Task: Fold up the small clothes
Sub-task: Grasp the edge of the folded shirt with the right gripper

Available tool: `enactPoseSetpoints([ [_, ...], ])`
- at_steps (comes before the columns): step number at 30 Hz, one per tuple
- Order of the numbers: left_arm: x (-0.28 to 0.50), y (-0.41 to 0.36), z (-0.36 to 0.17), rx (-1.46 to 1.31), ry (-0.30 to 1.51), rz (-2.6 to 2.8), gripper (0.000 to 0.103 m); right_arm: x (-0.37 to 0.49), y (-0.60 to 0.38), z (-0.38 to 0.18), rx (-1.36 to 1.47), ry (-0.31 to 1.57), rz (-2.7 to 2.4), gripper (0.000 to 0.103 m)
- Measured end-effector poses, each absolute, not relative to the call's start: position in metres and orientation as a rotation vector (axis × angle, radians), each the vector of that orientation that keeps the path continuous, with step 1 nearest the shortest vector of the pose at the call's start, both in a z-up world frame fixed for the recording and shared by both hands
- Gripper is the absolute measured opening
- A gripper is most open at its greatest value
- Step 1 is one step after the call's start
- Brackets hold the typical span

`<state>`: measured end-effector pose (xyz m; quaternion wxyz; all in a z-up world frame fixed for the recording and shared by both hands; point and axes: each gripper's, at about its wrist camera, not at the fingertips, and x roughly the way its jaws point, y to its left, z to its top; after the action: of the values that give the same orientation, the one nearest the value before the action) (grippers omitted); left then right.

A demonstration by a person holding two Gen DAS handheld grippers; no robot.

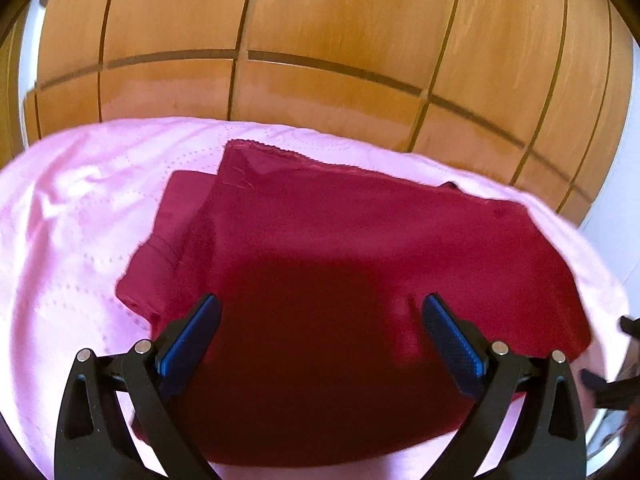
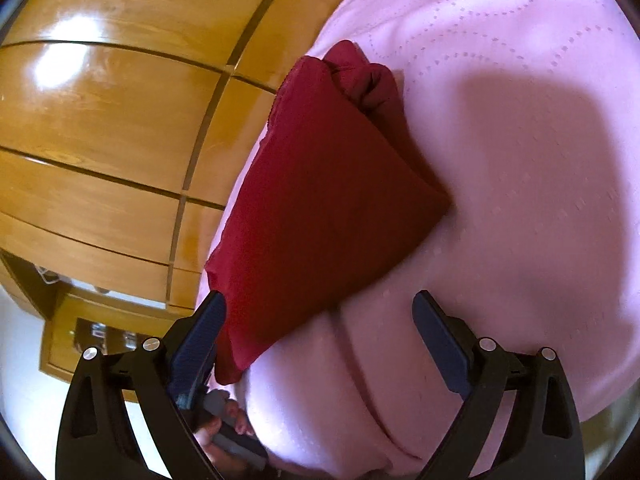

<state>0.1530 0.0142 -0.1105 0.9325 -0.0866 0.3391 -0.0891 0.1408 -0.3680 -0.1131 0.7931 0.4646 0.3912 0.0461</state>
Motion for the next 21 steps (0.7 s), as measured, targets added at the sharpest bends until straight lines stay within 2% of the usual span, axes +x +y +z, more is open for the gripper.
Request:
enactPoseSetpoints([
  [3, 0.153, 0.007, -0.114, -0.135, 0.715, -0.171, 0.100, 0.146, -0.365, -0.112, 0.979, 0.828, 0.099, 0.094],
  [6, 0.157, -0.004, -0.120, -0.072, 0.742, -0.145, 0.101, 0.149, -0.364, -0.115, 0.989, 0.793, 0.102, 0.099],
  [21, 0.155, -0.015, -0.125, 0.026, 0.760, -0.105, 0.101, 0.188, -0.364, -0.113, 0.937, 0.689, -0.005, 0.100],
])
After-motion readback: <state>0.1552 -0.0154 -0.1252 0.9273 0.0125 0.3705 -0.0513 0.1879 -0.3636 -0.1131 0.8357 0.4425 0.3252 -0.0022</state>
